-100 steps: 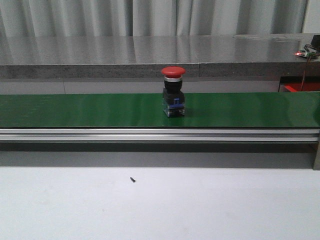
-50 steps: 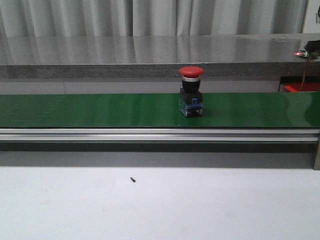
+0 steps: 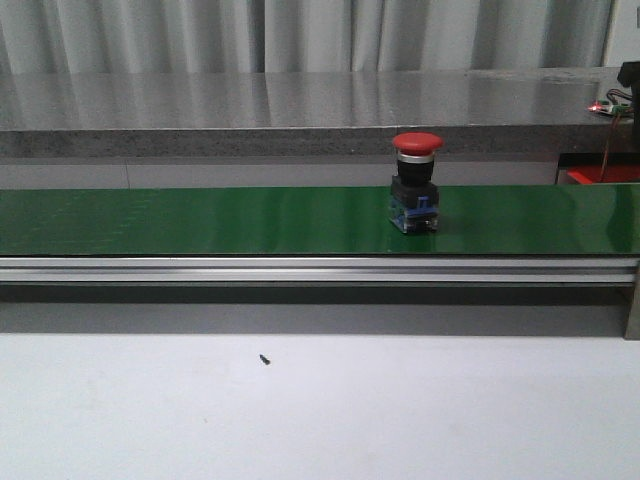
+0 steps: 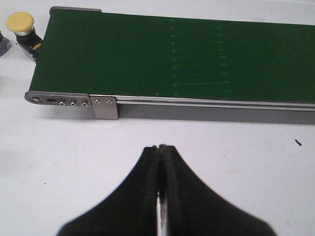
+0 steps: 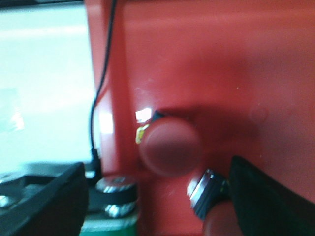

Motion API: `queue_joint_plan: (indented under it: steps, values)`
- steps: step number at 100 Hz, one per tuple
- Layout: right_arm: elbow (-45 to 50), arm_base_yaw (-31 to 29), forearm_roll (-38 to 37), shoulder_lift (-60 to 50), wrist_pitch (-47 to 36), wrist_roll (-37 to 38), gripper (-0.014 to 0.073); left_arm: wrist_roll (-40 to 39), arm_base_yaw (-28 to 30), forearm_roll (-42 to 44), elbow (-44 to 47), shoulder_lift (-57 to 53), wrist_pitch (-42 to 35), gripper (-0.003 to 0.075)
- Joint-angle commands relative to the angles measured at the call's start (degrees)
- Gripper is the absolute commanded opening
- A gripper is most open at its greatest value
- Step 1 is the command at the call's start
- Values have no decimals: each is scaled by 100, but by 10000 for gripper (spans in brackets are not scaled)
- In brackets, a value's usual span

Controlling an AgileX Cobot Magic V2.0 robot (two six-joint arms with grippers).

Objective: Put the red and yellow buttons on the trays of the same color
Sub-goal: 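Place the red button on the red tray, open the right gripper, then lower the right gripper over the second red button and grasp it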

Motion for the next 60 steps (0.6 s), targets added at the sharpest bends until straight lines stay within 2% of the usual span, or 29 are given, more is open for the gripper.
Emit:
queue_joint_plan:
  steps: [1,10,27,60]
  values:
    - [-200,27,218,-611,139,-114,545,3,-39,-114,-158,-2,-336,-20]
    - [-190,93,363,-730,397,-230,517,3,-39,-114,-158,-2,-336,-20]
    - [-67,223,736,-945,845,-334,517,3,-39,-114,-158,-2,-336,-20]
    - [926,552,877,-1869,806,-402,517,3,-39,-114,-158,-2,-336,-20]
